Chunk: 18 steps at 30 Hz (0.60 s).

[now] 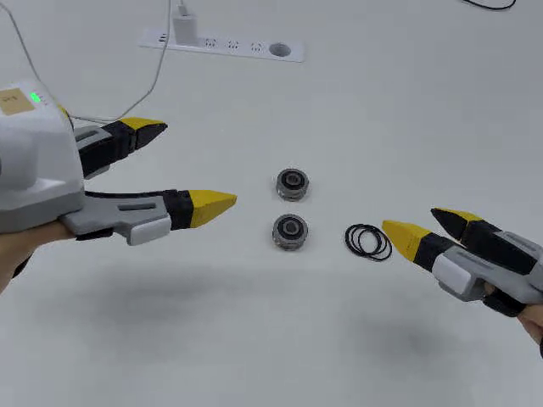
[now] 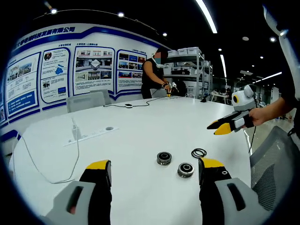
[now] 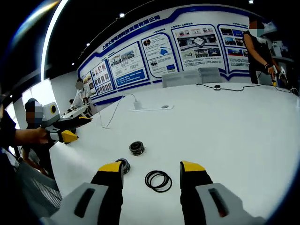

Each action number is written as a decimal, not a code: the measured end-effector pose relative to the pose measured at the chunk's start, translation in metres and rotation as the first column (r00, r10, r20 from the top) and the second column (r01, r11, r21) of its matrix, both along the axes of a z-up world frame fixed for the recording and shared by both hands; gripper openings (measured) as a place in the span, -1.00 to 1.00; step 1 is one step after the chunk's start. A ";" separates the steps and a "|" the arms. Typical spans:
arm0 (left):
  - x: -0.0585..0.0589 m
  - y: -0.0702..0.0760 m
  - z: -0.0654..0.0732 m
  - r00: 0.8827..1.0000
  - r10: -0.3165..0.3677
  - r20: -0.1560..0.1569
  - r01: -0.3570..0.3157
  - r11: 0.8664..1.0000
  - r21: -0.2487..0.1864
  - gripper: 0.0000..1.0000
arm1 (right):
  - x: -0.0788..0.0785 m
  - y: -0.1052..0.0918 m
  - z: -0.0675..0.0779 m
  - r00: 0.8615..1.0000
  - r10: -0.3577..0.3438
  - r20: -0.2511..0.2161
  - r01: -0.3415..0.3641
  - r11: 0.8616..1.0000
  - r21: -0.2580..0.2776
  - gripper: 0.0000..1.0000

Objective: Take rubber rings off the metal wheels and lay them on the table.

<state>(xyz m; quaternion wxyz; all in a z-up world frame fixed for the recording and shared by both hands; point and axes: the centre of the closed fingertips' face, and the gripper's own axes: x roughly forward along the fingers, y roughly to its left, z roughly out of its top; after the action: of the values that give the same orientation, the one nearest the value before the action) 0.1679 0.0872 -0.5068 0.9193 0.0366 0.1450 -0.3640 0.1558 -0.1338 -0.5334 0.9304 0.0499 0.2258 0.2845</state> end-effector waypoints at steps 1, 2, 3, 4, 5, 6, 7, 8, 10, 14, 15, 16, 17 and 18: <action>-0.005 0.003 0.000 1.000 0.004 0.000 -0.004 1.000 0.006 0.56 | -0.003 -0.001 0.001 1.000 0.004 0.011 -0.004 1.000 -0.008 0.01; -0.009 0.004 0.001 1.000 0.008 0.001 -0.009 1.000 0.007 0.57 | -0.005 0.000 0.002 1.000 0.007 0.021 -0.007 1.000 -0.015 0.04; -0.012 0.006 0.001 1.000 0.017 0.000 -0.017 1.000 0.007 0.61 | -0.010 0.001 0.003 1.000 0.006 0.025 -0.005 1.000 -0.020 0.06; -0.015 0.007 0.000 1.000 0.021 -0.002 -0.021 1.000 0.008 0.69 | -0.013 0.001 0.003 1.000 0.009 0.028 -0.008 1.000 -0.024 0.10; -0.016 0.008 0.000 1.000 0.025 -0.007 -0.025 1.000 0.010 0.74 | -0.016 0.002 0.003 0.999 0.013 0.033 -0.012 0.999 -0.030 0.12; -0.020 0.007 0.000 1.000 0.030 -0.011 -0.030 0.999 0.015 0.79 | -0.020 0.003 0.002 0.999 0.016 0.041 -0.014 0.999 -0.047 0.15; -0.022 0.007 0.000 1.000 0.030 -0.009 -0.030 0.999 0.019 0.87 | -0.023 0.002 0.002 0.999 0.021 0.044 -0.018 0.998 -0.061 0.19; -0.025 0.006 0.001 0.999 0.033 -0.004 -0.033 0.999 0.024 0.91 | -0.027 0.003 0.001 0.998 0.030 0.050 -0.026 0.997 -0.076 0.23; -0.029 0.004 0.003 0.999 0.034 0.002 -0.034 0.999 0.018 0.98 | -0.032 0.002 0.000 0.997 0.037 0.062 -0.031 0.995 -0.099 0.32; -0.039 -0.005 0.010 1.000 0.016 0.022 -0.017 1.000 0.011 1.00 | -0.043 0.004 -0.002 0.994 0.076 0.079 -0.064 0.987 -0.147 0.41; -0.041 -0.007 0.011 1.000 0.014 0.027 -0.015 1.000 0.011 1.00 | -0.045 0.005 -0.002 0.993 0.084 0.082 -0.071 0.985 -0.157 0.44; -0.044 -0.008 0.013 0.999 0.013 0.036 -0.014 1.000 0.009 1.00 | -0.046 0.005 -0.002 0.990 0.106 0.096 -0.087 0.978 -0.188 0.50; -0.046 -0.008 0.014 0.999 0.015 0.043 -0.015 1.000 0.006 1.00 | -0.047 0.005 -0.002 0.987 0.121 0.104 -0.097 0.972 -0.212 0.55; -0.049 -0.008 0.016 0.999 0.021 0.049 -0.021 1.000 -0.002 1.00 | -0.049 0.006 -0.002 0.986 0.129 0.107 -0.104 0.970 -0.218 0.58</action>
<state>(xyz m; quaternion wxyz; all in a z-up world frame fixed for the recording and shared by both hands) 0.1186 0.0794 -0.4910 0.9263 0.0433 0.1225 -0.3536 0.1068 -0.1274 -0.5355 0.9239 -0.0800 0.2009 0.3156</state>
